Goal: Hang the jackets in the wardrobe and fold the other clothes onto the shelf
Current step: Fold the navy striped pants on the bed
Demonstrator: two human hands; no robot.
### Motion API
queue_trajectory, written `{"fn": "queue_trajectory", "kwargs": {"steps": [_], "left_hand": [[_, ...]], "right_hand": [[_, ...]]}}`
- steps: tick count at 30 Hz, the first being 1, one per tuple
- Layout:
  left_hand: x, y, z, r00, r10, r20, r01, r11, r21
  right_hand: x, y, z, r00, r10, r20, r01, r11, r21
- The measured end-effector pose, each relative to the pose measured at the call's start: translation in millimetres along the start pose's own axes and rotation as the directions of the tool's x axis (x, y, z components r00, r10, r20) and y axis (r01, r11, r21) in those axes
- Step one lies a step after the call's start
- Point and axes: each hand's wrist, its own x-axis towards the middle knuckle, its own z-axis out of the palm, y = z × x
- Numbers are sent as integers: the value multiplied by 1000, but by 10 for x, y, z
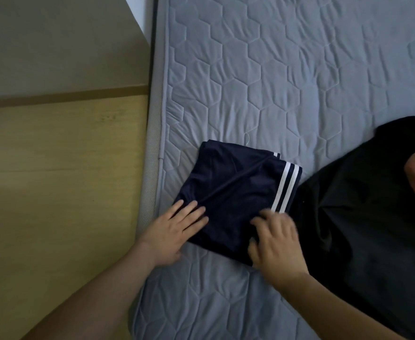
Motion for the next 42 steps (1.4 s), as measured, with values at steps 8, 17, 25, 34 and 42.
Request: {"fn": "queue_trajectory", "kwargs": {"steps": [8,17,25,34,42], "left_hand": [[381,49,-97,973,-187,-133,168,975,-142],[-70,-91,-366,979,-76,189,143,917,-372],[136,-184,-398,986,-122,114,166,802,-574],[402,-567,-514,768,-603,216,-37,-379,-925],[1093,-553,-434,709,-694,125,-76,-252,-965]], "right_hand": [[77,47,166,812,5,583,210,931,-300],[479,125,-256,690,-19,724,-141,977,159],[422,352,-170,817,17,576,-209,940,270],[907,200,-163,800,546,248,-512,408,756],[1438,396,141,814,532,236,-530,510,678]]}}
